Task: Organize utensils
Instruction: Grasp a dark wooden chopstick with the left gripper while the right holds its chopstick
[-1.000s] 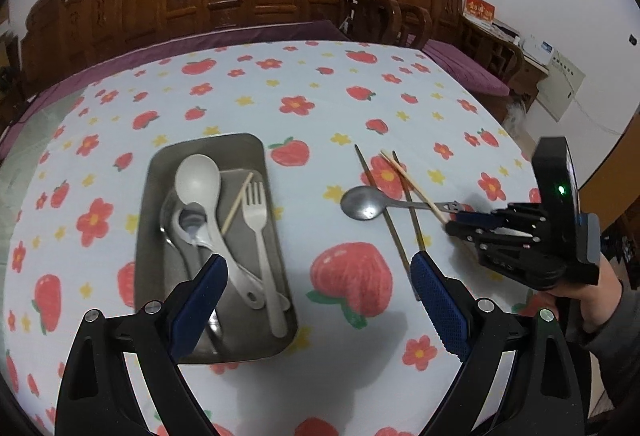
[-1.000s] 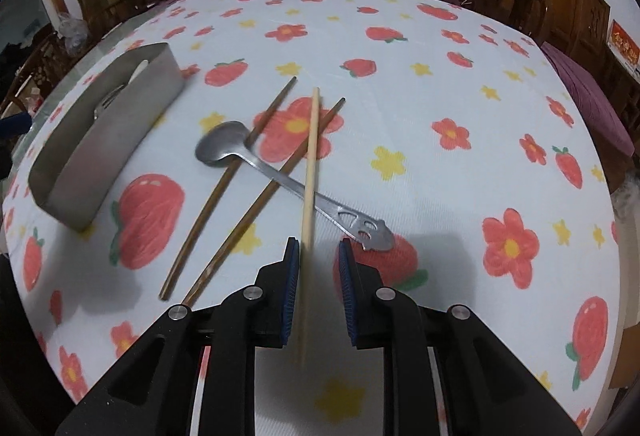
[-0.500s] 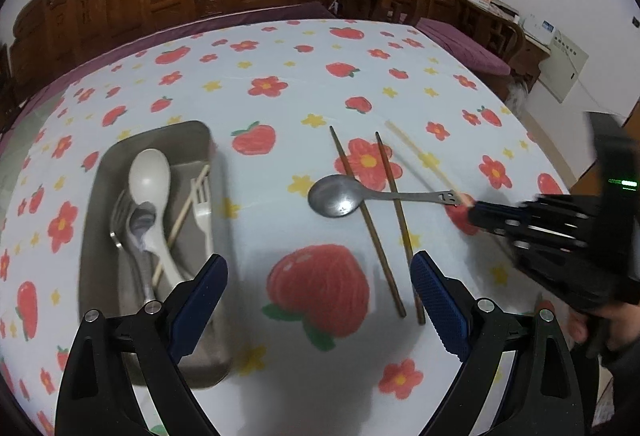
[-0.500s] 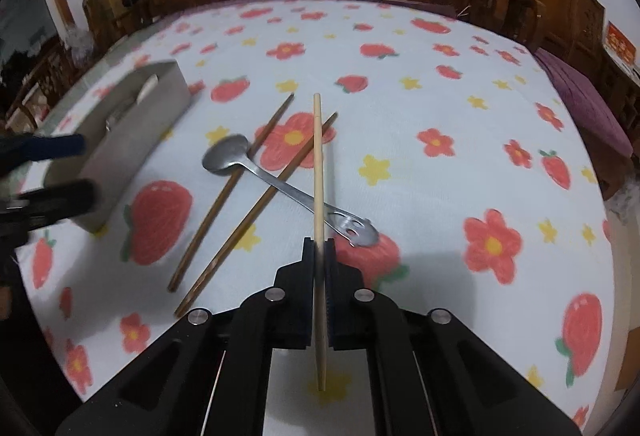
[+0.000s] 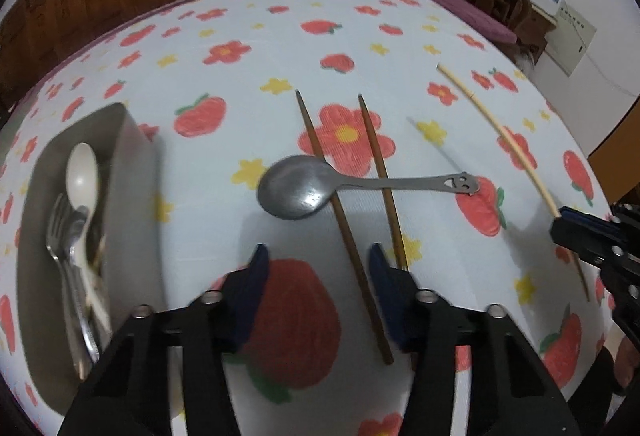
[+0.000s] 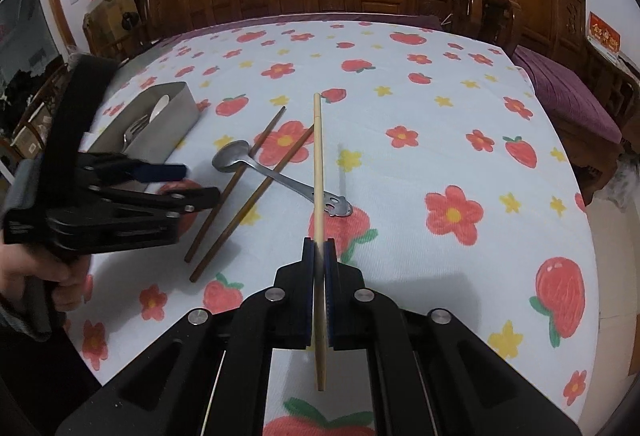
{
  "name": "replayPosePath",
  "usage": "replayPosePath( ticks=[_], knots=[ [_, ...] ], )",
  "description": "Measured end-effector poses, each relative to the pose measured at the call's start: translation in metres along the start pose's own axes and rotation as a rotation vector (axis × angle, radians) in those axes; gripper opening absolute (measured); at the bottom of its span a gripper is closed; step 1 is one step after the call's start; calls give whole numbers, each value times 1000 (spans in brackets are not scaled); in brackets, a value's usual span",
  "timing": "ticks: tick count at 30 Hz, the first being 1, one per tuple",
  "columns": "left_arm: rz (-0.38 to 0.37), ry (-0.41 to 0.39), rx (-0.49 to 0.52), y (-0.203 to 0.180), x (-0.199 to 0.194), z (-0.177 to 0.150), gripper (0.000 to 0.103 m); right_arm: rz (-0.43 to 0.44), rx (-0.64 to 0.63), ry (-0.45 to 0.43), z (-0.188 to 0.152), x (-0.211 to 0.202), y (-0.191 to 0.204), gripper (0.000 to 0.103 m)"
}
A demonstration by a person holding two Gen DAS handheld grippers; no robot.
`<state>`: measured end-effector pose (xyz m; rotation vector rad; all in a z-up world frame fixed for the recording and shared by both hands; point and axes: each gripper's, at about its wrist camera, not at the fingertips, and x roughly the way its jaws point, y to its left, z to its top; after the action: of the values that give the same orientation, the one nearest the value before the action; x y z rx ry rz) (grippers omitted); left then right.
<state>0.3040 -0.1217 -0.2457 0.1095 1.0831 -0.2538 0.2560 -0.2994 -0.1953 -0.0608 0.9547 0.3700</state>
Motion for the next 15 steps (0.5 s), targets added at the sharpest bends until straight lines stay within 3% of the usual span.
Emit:
replayPosePath(
  ticks=[6,11,15],
  knots=[
    [32,-4,47,-12,5,0,33,5,1,0,-1,0,5,6],
    [27,20,66,-13,1,-4,5,3,-4,-1,0,-1,10,6],
    [15,46,66,-7,-4,-12,4,4,-5,-2,0,-2,15,6]
  ],
)
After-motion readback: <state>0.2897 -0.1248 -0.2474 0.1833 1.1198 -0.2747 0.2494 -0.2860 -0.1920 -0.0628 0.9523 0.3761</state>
